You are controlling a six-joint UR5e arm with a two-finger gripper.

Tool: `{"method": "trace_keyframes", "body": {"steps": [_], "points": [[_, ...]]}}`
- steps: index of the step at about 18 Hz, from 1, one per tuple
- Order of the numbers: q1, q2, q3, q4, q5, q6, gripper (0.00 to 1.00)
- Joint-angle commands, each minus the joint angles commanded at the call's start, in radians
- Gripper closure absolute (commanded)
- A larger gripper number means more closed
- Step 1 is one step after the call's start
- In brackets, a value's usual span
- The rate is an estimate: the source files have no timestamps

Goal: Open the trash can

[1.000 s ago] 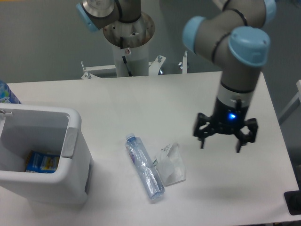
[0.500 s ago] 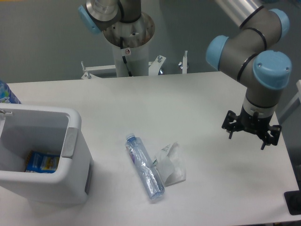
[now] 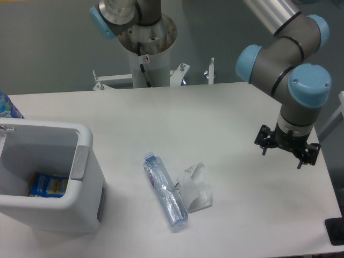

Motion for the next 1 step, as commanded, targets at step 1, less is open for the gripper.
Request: {"method": "trace_keyframes", "body": {"steps": [1], "points": [[0.0,0.0,0.0,0.002,0.0,0.0,0.0]]}}
